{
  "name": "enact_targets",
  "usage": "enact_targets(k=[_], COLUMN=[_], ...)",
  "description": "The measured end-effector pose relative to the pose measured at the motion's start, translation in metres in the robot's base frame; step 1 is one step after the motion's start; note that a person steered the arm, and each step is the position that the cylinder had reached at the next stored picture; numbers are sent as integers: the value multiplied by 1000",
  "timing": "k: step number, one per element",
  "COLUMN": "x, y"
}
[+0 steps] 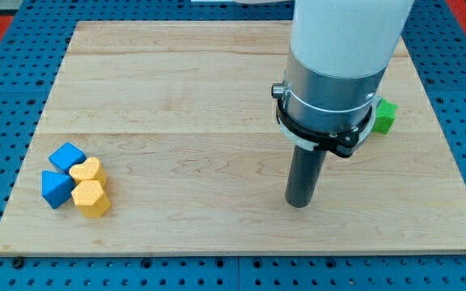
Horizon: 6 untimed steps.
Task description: Move the green and red blocks in a diagonal line
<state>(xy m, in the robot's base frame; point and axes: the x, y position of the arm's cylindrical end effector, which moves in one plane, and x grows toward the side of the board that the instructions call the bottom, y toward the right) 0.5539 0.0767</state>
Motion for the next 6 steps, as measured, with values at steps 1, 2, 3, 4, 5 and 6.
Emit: enact_targets(k=[1,2,3,4,5,6], x=[-3,-19,-44,-67,-92,-130], y=[2,49,111,143,160,143])
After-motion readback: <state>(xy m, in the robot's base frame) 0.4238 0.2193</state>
